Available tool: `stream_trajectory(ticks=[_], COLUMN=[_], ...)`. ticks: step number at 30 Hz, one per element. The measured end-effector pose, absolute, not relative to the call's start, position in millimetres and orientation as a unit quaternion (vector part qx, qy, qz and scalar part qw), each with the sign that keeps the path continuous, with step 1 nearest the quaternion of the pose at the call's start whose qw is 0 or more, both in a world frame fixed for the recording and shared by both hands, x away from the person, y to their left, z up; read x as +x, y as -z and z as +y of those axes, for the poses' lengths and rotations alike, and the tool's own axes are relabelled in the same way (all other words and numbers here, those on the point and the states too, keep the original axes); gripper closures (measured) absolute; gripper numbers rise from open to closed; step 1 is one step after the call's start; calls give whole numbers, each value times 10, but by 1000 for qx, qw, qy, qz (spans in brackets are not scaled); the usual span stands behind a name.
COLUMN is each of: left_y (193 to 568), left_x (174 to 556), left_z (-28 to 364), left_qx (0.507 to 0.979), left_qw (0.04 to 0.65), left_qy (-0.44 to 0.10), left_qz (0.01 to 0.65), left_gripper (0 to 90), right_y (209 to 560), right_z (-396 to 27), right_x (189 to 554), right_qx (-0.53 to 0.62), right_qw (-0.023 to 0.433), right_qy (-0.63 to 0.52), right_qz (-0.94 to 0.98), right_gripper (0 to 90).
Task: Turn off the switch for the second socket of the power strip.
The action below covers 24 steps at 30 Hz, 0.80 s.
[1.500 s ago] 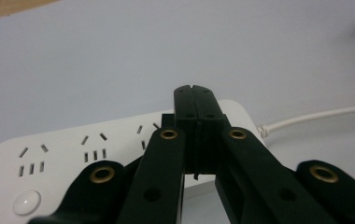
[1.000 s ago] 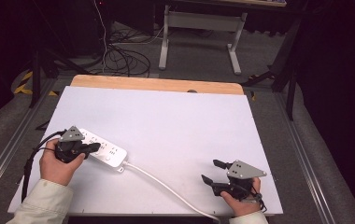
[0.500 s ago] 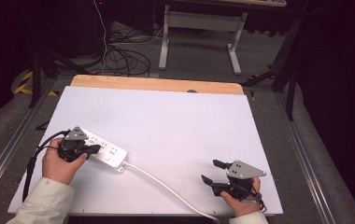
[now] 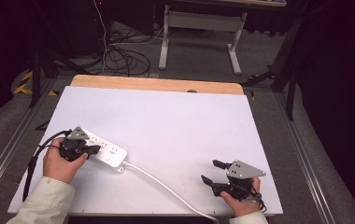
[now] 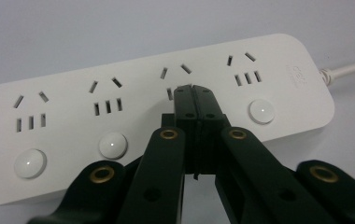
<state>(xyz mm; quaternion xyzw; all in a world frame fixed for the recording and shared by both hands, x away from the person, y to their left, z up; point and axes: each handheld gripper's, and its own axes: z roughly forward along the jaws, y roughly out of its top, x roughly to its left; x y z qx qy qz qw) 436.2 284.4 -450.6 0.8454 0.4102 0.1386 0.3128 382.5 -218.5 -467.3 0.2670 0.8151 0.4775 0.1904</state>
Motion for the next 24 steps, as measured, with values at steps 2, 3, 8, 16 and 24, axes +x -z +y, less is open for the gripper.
stream_trajectory(ticks=[2,3,8,16,24], left_y=[4508,4507,4517,4536,4533], left_x=[4361,4360,4360,4361,4356], left_z=[2843,2843,2841,2827,2826], left_qx=[846,846,847,849,850], left_qw=[312,311,309,308,303], left_qy=[-140,-143,-144,-145,-151], left_qz=[409,409,407,405,403], left_gripper=[900,900,900,900,900], right_y=[4673,4674,4677,4676,4679], right_z=[-2185,-2185,-2177,-2179,-2177], right_x=[3825,3826,3824,3824,3823], right_qx=[267,267,266,266,266], right_qw=[190,190,188,188,187], right_qy=[-478,-478,-476,-477,-476], right_qz=[815,815,816,816,817], right_gripper=[315,315,316,316,315])
